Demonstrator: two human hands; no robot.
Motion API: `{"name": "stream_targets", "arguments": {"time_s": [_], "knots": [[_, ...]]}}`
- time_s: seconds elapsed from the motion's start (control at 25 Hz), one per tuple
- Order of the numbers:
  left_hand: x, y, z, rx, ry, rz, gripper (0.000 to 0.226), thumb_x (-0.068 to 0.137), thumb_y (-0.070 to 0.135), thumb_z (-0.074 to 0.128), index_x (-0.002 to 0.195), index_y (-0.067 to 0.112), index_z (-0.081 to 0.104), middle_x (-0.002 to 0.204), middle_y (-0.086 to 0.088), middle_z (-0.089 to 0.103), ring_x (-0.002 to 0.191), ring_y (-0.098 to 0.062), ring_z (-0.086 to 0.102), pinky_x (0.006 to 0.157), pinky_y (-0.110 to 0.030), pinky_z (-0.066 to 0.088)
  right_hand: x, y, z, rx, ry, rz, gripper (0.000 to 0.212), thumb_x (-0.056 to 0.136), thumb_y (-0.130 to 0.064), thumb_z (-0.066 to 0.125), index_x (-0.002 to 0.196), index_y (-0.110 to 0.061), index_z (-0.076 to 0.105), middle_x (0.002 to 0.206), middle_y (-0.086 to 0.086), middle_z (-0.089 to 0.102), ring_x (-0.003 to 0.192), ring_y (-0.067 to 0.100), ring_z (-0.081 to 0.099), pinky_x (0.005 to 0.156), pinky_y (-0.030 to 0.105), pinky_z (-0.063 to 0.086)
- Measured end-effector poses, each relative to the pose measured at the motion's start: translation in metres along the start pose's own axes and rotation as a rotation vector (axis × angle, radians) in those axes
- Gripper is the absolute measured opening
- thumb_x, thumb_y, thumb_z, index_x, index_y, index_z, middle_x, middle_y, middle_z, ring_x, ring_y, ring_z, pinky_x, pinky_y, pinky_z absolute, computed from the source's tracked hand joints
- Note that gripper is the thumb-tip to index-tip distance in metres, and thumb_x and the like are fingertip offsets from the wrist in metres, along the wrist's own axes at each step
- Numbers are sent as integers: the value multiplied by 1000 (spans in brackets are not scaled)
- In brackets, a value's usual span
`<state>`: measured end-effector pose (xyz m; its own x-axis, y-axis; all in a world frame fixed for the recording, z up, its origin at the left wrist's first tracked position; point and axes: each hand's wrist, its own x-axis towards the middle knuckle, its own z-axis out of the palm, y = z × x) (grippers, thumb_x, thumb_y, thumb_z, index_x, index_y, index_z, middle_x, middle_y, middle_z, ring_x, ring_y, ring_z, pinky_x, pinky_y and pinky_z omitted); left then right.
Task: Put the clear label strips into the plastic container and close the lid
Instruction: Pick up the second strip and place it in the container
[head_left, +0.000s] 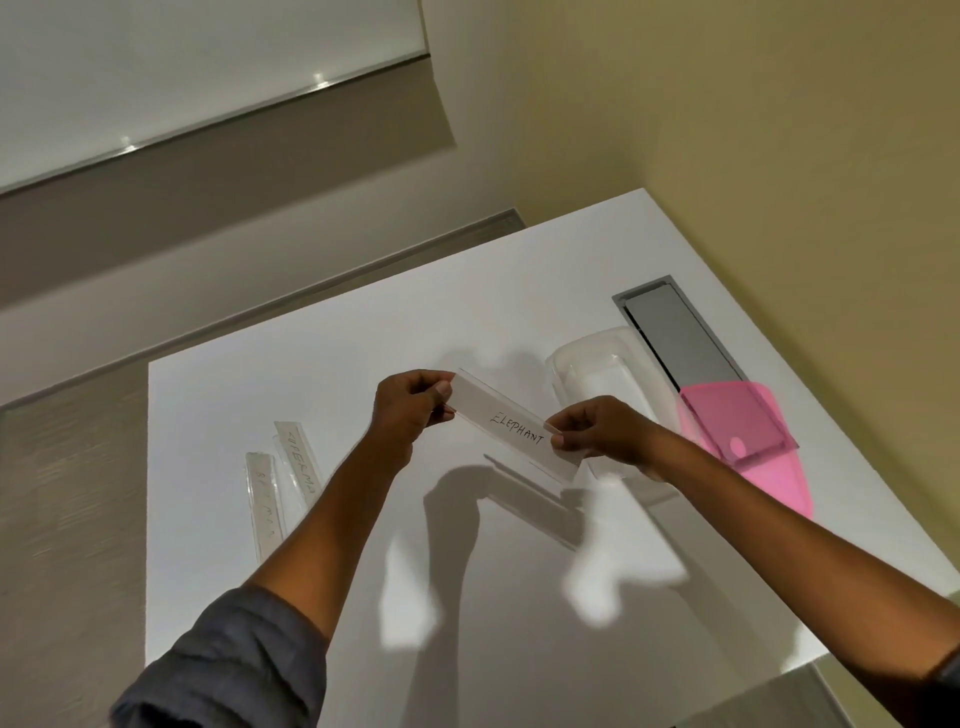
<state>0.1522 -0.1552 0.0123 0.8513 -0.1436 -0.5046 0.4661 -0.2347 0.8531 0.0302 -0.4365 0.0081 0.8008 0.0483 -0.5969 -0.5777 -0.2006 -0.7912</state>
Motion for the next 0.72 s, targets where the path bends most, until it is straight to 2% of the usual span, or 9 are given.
{"name": "stream_targets", "arguments": {"time_s": [0.12, 0.24, 0.32, 0.36, 0.44, 0.56, 0.6, 0.72], "knots": [[0, 10, 22, 38, -59, 19, 19, 106, 3, 66, 101, 12, 82, 98, -12, 83, 92, -29, 77, 82, -33, 69, -11, 4, -21, -8, -82, 30, 30, 91, -18, 84, 121, -19, 82, 104, -5, 85, 84, 0, 76, 66, 12, 55], [1, 16, 45, 48, -106, 34, 23, 106, 3, 66, 97, 16, 83, 83, 0, 85, 88, -25, 77, 81, -32, 70, -22, 12, -38, 29, -103, 47, 26, 90, -22, 86, 116, -27, 84, 103, -6, 84, 83, 0, 73, 69, 13, 52], [1, 18, 60, 39, -131, 45, 23, 106, 3, 66, 98, 15, 84, 82, 2, 85, 88, -25, 76, 82, -31, 70, -28, 18, -49, 63, -87, 43, 25, 88, -20, 88, 108, -35, 86, 101, -8, 83, 82, 2, 70, 66, 13, 50], [1, 18, 68, 26, -139, 51, 21, 105, 3, 66, 101, 14, 84, 86, 0, 85, 90, -25, 76, 82, -31, 70, -31, 21, -53, 68, -65, 41, 27, 87, -18, 89, 108, -35, 86, 99, -9, 82, 81, 5, 67, 65, 15, 49], [1, 18, 84, -10, -142, 65, 17, 105, 4, 67, 111, 8, 83, 102, -11, 85, 96, -26, 76, 86, -33, 69, -34, 26, -61, 77, -21, 42, 39, 86, -14, 89, 122, -25, 82, 94, -7, 75, 83, 13, 61, 68, 23, 46], [1, 15, 108, -77, -118, 56, 28, 102, 1, 71, 130, 1, 75, 125, -19, 77, 106, -30, 76, 94, -39, 67, -35, 31, -73, 104, 4, 61, 48, 88, -10, 86, 134, -16, 74, 106, -3, 82, 89, 14, 71, 80, 31, 53], [1, 13, 115, -94, -112, 36, 34, 101, -1, 72, 135, 0, 71, 128, -17, 74, 110, -31, 76, 96, -42, 67, -35, 31, -77, 115, 9, 70, 47, 89, -9, 85, 134, -15, 73, 107, -4, 84, 89, 11, 76, 80, 28, 57], [3, -1, 134, -84, -88, -42, 43, 97, -9, 72, 138, 0, 67, 127, -22, 71, 115, -37, 76, 102, -51, 65, -26, 35, -84, 151, 72, 116, 48, 90, 0, 82, 136, -8, 69, 92, -8, 83, 77, 4, 80, 63, 17, 60]]}}
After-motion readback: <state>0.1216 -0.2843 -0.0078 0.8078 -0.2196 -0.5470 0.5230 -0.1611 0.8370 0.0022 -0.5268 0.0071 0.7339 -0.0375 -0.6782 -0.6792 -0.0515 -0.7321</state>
